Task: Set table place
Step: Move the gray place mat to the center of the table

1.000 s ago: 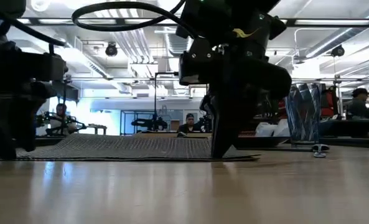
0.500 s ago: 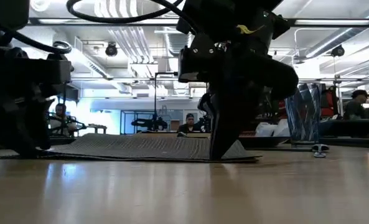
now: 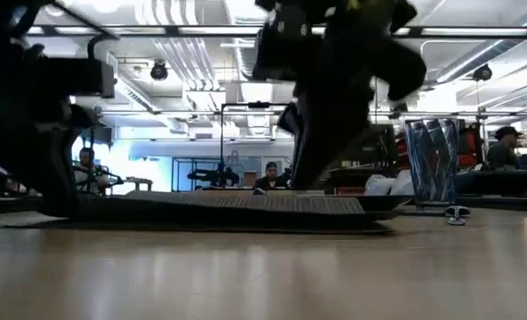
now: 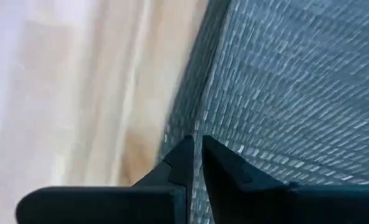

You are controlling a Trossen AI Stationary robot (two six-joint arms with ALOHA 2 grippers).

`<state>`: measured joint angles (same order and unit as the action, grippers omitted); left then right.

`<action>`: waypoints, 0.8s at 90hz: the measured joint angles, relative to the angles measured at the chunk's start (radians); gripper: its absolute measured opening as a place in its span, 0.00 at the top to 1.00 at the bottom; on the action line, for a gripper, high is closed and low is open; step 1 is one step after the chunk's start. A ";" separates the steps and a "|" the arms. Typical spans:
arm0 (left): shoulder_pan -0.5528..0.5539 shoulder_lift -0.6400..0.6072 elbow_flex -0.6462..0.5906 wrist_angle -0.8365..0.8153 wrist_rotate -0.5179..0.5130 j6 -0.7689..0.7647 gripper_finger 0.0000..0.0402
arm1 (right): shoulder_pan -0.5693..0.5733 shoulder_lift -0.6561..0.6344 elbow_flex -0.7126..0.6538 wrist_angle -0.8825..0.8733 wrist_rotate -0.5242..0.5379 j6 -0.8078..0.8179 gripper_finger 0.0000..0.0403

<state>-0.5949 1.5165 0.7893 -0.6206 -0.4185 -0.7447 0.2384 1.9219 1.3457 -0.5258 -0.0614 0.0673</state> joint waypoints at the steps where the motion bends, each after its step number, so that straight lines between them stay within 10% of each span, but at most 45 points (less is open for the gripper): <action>1: 0.000 0.000 0.005 -0.001 0.004 -0.003 1.00 | 0.000 -0.006 0.000 -0.003 0.000 0.000 0.95; 46: -0.013 0.000 0.193 0.023 0.053 -0.286 1.00 | 0.134 -0.179 -0.098 0.005 0.024 0.153 0.95; 72: -0.020 0.001 0.186 0.163 -0.011 -0.355 1.00 | 0.229 -0.177 -0.318 0.454 0.344 0.301 0.95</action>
<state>-0.6147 1.5177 0.9749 -0.4579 -0.4290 -1.0995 0.4673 1.7447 1.0273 -0.0715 0.2827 0.3682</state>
